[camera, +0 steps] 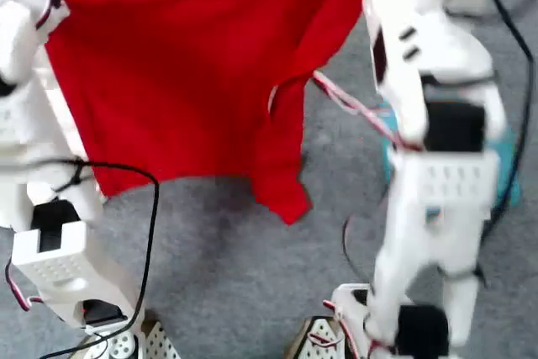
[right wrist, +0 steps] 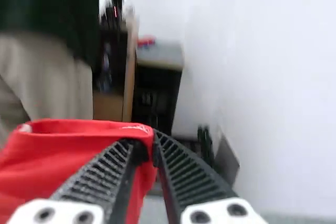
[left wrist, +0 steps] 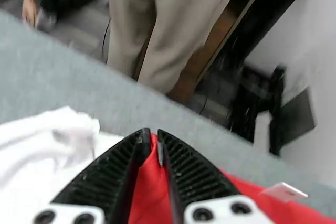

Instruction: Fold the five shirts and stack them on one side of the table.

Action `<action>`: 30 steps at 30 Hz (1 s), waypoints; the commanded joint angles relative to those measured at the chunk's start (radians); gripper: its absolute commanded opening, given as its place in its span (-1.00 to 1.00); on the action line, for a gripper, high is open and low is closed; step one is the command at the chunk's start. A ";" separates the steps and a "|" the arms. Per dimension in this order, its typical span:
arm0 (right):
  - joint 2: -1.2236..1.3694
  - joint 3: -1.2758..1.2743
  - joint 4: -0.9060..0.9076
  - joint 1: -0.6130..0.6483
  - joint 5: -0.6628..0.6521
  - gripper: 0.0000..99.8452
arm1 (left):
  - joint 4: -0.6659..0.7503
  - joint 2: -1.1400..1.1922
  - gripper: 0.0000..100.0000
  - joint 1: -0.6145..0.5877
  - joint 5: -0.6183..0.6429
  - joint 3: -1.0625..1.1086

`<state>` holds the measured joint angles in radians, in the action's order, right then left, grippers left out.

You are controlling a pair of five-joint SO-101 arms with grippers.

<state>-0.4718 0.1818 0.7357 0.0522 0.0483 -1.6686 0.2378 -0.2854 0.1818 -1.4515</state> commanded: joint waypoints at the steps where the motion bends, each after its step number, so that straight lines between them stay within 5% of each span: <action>1: -0.174 0.065 0.032 0.019 0.034 -0.99 | -0.092 -0.015 -0.96 0.037 -0.011 -0.236; 10: -0.476 0.058 0.077 0.018 0.026 -0.99 | -0.092 -0.364 -0.96 0.054 -0.003 -0.040; 30: -0.490 0.203 0.106 0.070 0.018 -0.99 | -0.089 -1.086 -0.96 0.075 -0.032 0.822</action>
<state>-0.9674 0.3184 0.8738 0.0644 0.0698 -1.7515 -0.8025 -0.2163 0.1557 -0.6951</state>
